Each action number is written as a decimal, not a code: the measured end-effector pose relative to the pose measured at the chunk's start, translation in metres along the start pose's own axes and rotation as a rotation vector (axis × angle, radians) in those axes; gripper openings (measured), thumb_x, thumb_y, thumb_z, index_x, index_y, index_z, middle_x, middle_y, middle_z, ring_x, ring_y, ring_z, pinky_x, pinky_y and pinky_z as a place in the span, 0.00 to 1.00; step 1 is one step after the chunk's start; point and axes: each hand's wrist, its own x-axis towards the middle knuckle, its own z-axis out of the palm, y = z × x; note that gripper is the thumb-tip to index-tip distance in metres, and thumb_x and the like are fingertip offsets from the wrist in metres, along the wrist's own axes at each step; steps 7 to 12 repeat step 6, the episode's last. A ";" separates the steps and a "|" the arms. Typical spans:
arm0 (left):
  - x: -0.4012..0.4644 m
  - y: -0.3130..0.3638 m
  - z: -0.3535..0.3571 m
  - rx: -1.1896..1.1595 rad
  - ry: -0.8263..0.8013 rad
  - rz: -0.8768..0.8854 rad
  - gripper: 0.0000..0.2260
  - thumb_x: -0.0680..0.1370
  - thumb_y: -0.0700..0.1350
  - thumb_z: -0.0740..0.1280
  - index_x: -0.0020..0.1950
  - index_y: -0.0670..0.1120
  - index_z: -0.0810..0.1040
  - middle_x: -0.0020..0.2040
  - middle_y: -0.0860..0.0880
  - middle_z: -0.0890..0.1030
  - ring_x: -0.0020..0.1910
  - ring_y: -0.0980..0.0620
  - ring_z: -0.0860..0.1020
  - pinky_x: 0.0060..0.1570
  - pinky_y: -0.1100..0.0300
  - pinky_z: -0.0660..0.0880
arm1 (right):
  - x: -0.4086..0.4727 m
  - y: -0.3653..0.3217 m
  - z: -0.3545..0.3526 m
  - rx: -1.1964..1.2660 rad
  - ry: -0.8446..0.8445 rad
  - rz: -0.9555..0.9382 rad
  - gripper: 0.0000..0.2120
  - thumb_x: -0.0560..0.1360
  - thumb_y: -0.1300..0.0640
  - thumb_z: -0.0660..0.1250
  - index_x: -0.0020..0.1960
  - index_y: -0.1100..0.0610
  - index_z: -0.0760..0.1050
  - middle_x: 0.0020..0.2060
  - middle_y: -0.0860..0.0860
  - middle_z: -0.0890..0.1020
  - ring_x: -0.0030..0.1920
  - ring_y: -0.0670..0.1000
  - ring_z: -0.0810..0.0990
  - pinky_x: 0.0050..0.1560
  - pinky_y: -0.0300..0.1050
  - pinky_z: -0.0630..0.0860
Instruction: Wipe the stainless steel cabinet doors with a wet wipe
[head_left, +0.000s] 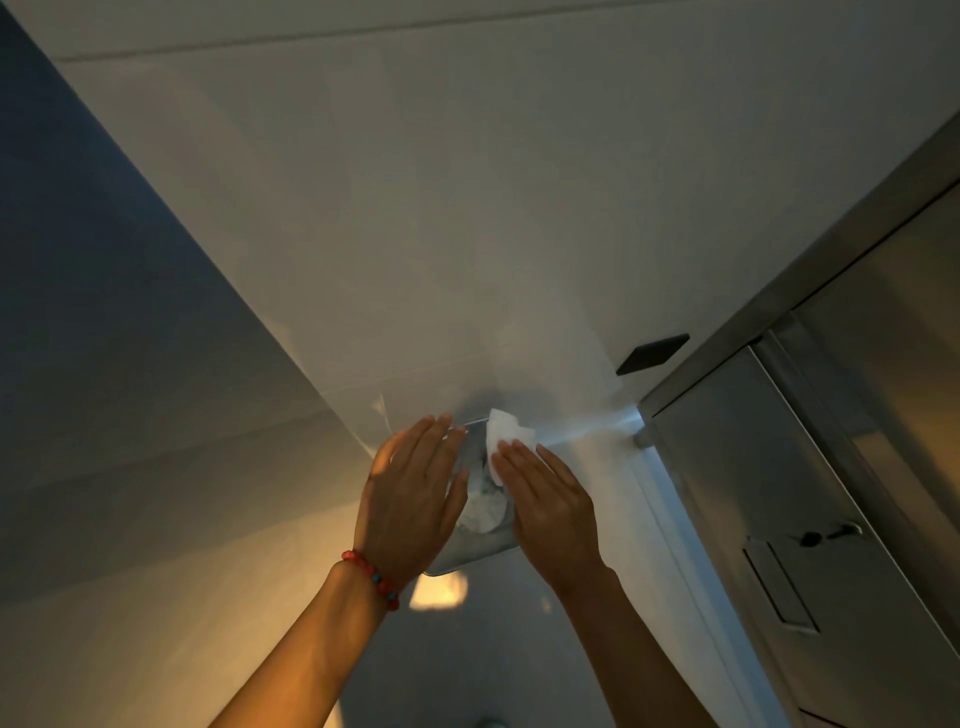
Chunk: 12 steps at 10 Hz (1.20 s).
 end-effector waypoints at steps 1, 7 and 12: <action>-0.004 -0.002 0.005 0.022 0.000 -0.005 0.23 0.80 0.49 0.51 0.55 0.35 0.80 0.54 0.38 0.81 0.52 0.40 0.81 0.51 0.42 0.76 | -0.001 -0.001 0.006 -0.013 -0.009 0.001 0.25 0.51 0.70 0.82 0.47 0.66 0.82 0.47 0.59 0.84 0.49 0.55 0.84 0.49 0.54 0.79; -0.004 -0.005 0.007 0.018 0.024 0.000 0.20 0.76 0.46 0.56 0.54 0.35 0.80 0.54 0.38 0.81 0.52 0.39 0.80 0.51 0.41 0.76 | -0.005 -0.002 0.019 -0.072 -0.070 0.133 0.20 0.80 0.55 0.52 0.61 0.66 0.76 0.61 0.61 0.77 0.62 0.59 0.76 0.61 0.60 0.71; -0.004 -0.005 0.007 0.018 0.024 0.000 0.20 0.76 0.46 0.56 0.54 0.35 0.80 0.54 0.38 0.81 0.52 0.39 0.80 0.51 0.41 0.76 | -0.005 -0.002 0.019 -0.072 -0.070 0.133 0.20 0.80 0.55 0.52 0.61 0.66 0.76 0.61 0.61 0.77 0.62 0.59 0.76 0.61 0.60 0.71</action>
